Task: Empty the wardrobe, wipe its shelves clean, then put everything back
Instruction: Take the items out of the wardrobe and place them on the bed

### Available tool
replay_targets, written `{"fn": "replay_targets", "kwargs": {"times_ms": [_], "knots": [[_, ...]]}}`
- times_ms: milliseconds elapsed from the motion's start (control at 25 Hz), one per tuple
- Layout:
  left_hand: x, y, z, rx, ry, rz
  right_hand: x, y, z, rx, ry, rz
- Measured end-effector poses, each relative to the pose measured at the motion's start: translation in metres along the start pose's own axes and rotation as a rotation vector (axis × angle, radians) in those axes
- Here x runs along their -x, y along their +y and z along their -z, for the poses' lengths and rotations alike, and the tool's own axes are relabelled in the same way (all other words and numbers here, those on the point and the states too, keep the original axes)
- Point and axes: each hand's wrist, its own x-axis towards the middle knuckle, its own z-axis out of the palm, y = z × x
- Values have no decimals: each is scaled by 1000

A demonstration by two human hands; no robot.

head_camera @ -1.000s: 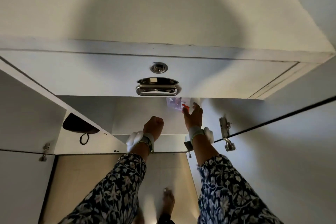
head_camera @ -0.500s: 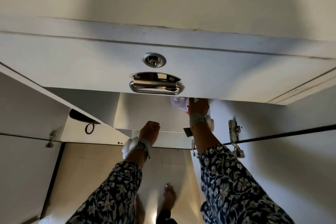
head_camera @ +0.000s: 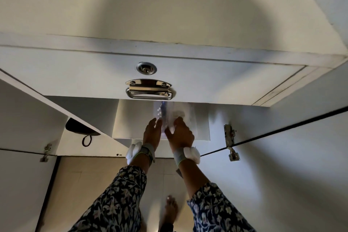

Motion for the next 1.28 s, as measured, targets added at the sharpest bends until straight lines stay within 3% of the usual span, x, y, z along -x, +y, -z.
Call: {"fn": "replay_targets", "kwargs": {"times_ms": [160,400,560,640,720,840,960,1280], "knots": [[-4,-9,-1,-95,13,38,15,-9,-10,76,35,118],[-13,-27,6,-360,98,126,14,-1,-14,-72,-143,242],[-7,-38,6,-312,130,120,7,16,-9,-284,-79,15],[-2,-40,8,-325,157,160,2,31,-6,-271,-24,-78],[4,-45,14,-354,171,206,-2,46,-6,-211,-88,-174],[7,-65,23,-320,173,245,-5,61,-8,-346,-299,-354],[17,-74,29,-285,200,252,3,62,-7,-297,-364,-309],[42,-64,33,-51,339,192,44,50,-4,-285,-255,-270]]}}
